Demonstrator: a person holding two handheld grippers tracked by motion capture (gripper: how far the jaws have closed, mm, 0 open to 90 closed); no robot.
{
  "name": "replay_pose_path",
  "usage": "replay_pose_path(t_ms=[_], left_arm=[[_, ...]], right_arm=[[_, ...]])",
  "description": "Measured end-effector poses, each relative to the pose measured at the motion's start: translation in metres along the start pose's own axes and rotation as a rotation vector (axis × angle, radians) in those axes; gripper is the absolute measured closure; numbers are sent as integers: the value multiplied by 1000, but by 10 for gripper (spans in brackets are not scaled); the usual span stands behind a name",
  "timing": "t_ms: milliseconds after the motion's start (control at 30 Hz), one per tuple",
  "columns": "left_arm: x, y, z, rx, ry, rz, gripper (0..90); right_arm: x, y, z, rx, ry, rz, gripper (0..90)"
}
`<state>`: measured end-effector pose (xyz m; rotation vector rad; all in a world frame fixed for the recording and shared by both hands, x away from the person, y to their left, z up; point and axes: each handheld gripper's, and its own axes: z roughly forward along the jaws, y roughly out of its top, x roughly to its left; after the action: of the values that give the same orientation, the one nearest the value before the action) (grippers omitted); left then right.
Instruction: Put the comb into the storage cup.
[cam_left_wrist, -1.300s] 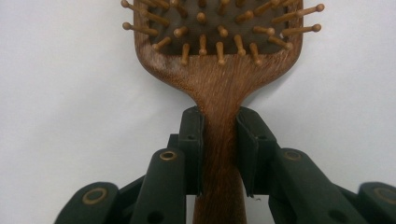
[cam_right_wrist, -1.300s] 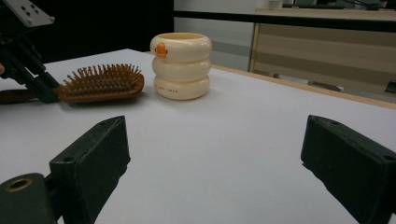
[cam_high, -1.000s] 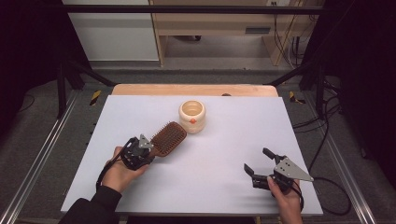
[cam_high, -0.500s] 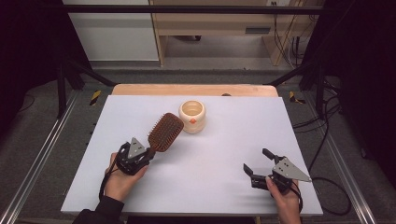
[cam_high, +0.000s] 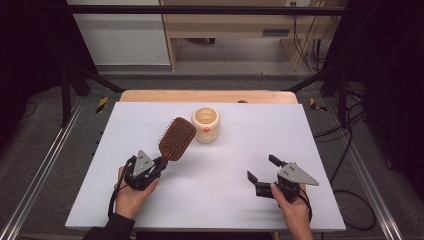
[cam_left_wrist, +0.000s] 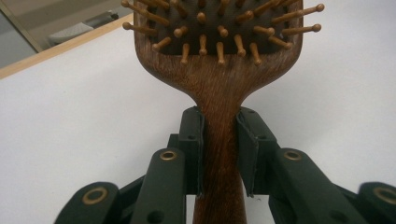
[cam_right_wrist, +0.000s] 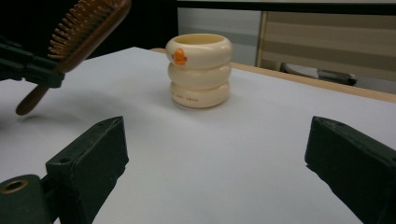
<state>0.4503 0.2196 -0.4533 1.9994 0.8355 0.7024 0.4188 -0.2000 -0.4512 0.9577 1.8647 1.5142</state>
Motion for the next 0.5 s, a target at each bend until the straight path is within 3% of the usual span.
replay_pose_path(t_ms=[233, 367, 500], left_arm=[[-5, 0, -3, -35, -10, 6, 731], [-6, -3, -4, -36, -26, -20, 731], [-6, -3, -6, -47, -23, -22, 731]], right_arm=[[23, 26, 23, 39, 46, -6, 52], [34, 34, 38, 92, 51, -25, 65], [40, 42, 50, 113, 76, 7, 73]])
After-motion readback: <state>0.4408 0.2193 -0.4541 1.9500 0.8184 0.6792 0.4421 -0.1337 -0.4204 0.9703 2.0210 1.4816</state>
